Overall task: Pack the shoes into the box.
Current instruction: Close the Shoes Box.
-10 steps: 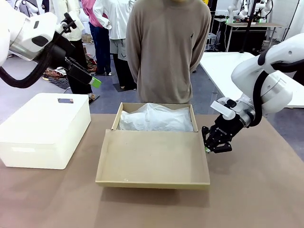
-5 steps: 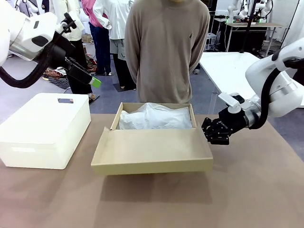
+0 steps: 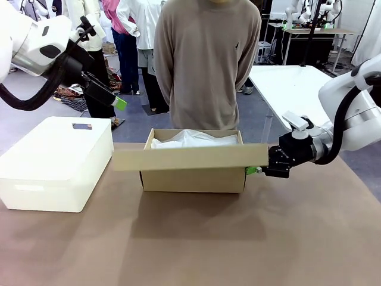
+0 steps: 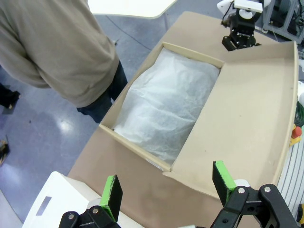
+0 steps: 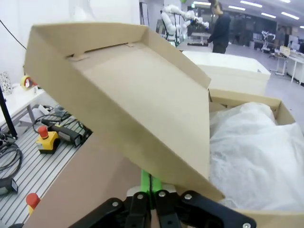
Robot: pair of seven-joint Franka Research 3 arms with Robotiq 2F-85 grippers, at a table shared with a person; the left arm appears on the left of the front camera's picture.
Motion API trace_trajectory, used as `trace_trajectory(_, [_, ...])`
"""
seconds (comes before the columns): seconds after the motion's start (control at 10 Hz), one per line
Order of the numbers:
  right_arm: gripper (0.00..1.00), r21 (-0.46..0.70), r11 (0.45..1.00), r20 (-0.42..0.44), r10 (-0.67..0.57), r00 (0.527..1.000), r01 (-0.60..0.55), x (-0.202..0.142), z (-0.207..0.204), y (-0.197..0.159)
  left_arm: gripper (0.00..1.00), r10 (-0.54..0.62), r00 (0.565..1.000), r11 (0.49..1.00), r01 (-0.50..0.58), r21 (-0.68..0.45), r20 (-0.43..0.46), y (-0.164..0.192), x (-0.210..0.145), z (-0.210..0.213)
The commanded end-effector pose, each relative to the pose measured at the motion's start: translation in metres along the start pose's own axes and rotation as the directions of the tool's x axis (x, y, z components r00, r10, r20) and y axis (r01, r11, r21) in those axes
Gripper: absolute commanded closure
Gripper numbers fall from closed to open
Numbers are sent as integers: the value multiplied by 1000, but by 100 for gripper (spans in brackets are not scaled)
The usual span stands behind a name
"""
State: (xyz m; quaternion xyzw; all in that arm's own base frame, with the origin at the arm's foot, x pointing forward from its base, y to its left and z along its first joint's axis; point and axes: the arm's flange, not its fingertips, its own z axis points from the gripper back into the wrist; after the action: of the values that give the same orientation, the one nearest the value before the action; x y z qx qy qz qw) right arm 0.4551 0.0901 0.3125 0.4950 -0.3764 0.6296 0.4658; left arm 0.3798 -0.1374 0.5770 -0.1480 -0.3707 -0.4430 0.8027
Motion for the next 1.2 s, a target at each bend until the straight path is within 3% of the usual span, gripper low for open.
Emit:
trace_trajectory(0.0, [100,-48,998,64,38,997,-35,5,1,8,0,-5,1000,1000,5,-19,13,1,0,1])
trace_trajectory(0.4, [100,-129,990,62,70,996,-61,26,12,5,0,-5,1000,1000,5,-19,13,1,0,1])
trace_trajectory(0.9, [100,-274,960,-44,50,998,-60,41,20,-22,0,-5,1000,1000,5,-19,13,1,0,1])
trace_trajectory(1.1, [100,-296,954,-27,41,999,-47,39,22,-25,0,-5,1000,1000,5,-19,13,1,0,1])
